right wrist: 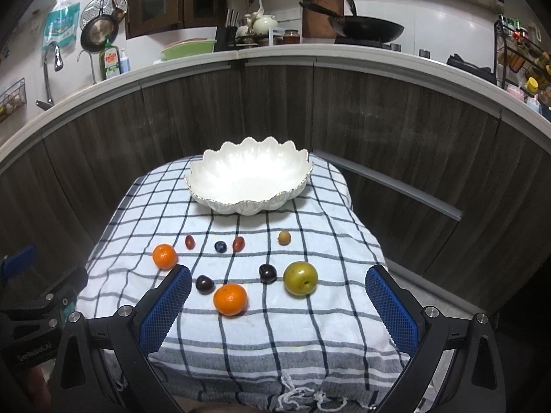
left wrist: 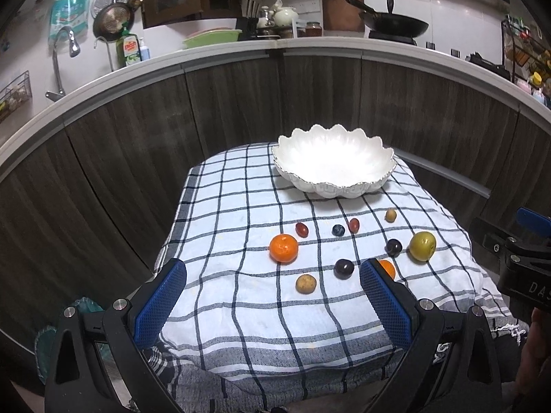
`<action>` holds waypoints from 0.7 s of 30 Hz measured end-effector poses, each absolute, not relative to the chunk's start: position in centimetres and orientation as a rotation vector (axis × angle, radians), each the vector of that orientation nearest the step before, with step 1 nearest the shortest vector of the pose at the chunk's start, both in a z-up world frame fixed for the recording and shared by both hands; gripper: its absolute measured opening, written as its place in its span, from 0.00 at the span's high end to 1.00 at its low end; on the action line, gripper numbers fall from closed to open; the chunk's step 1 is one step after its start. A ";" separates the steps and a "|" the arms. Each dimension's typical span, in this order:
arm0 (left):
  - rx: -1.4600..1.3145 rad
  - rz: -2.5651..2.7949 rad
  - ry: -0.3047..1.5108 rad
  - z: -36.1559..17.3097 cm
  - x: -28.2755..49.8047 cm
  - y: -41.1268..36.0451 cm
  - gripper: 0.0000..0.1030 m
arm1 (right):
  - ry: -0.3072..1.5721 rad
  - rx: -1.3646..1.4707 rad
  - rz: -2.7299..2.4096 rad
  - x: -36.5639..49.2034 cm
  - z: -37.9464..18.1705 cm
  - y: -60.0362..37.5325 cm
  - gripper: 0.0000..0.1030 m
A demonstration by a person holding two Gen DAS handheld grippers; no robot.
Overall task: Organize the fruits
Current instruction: 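Lower the left tool onto the brown fruit while the right tool lowers onto the green plum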
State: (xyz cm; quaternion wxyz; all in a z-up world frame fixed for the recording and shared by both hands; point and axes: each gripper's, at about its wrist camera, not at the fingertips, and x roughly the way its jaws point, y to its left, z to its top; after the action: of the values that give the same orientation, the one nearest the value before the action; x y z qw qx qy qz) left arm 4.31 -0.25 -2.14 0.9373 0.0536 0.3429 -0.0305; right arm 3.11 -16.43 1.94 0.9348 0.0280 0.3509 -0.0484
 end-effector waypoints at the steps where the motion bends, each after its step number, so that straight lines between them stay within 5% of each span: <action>1: 0.111 -0.064 0.705 -2.3 4.6 -0.3 0.00 | 0.723 0.058 -0.098 3.4 1.8 -16.4 0.01; 21: 0.127 -0.096 0.845 -7.4 10.4 -2.2 0.07 | 0.796 0.017 -0.128 8.7 -2.3 -17.7 0.01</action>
State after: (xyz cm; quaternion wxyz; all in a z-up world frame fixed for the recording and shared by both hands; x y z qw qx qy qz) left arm 10.35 -2.24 -7.43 0.9091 0.0617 0.4094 -0.0463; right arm 8.73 -17.72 -2.31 0.9198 0.0084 0.3874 -0.0621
